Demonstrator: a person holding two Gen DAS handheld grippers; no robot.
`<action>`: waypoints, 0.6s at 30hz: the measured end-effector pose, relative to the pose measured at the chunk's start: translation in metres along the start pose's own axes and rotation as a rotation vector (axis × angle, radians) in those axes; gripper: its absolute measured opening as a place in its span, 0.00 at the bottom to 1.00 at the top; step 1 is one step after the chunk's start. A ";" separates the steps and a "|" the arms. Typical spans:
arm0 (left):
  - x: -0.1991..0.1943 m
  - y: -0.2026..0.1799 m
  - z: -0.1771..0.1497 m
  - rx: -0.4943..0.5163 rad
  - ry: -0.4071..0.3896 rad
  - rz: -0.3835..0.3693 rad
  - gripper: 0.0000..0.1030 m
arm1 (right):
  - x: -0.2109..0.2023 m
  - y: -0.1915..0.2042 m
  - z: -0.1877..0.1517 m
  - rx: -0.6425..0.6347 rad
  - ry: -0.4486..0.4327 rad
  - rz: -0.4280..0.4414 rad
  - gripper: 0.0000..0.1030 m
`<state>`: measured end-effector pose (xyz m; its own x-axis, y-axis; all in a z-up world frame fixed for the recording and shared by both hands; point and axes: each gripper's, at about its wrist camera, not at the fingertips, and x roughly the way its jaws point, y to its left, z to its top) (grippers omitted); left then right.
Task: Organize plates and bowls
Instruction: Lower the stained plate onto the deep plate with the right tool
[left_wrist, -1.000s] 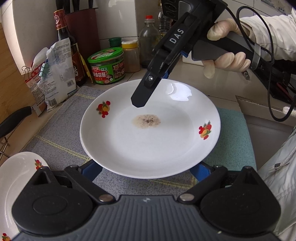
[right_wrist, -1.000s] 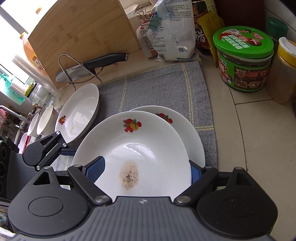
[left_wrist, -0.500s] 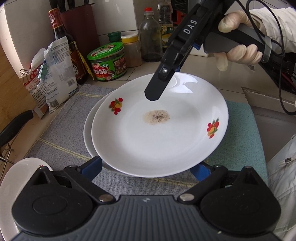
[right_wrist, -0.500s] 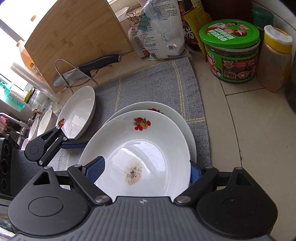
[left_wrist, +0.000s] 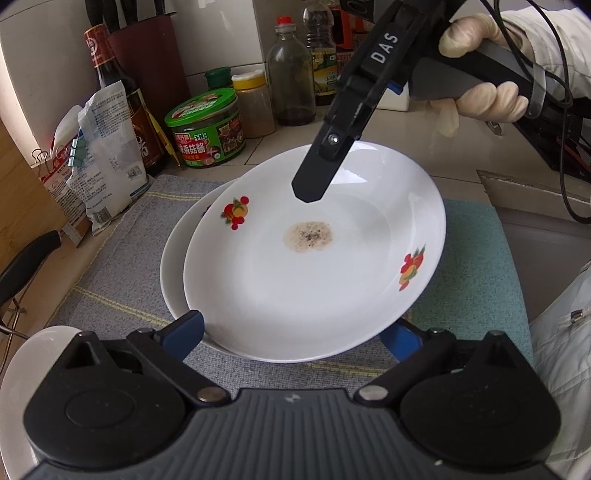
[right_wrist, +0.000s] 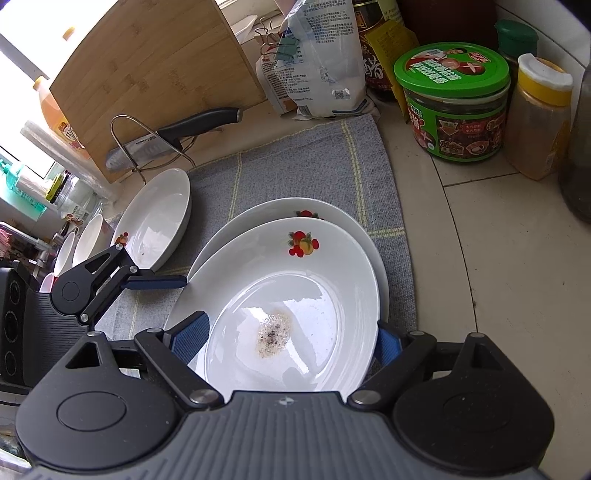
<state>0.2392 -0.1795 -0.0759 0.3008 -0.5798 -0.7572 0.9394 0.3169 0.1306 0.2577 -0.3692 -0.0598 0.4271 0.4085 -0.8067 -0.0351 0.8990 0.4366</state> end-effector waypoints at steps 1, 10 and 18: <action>0.000 -0.001 0.000 -0.001 -0.001 -0.001 0.97 | -0.001 0.000 -0.001 0.001 -0.001 -0.001 0.91; -0.003 -0.002 0.001 -0.018 -0.010 -0.002 0.97 | -0.005 0.001 -0.007 -0.001 -0.004 -0.003 0.91; -0.007 -0.006 0.003 -0.061 0.009 0.053 0.98 | -0.005 0.004 -0.009 -0.006 -0.009 -0.016 0.91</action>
<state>0.2324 -0.1801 -0.0694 0.3482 -0.5546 -0.7558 0.9103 0.3925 0.1313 0.2478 -0.3666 -0.0576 0.4353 0.3926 -0.8101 -0.0337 0.9063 0.4212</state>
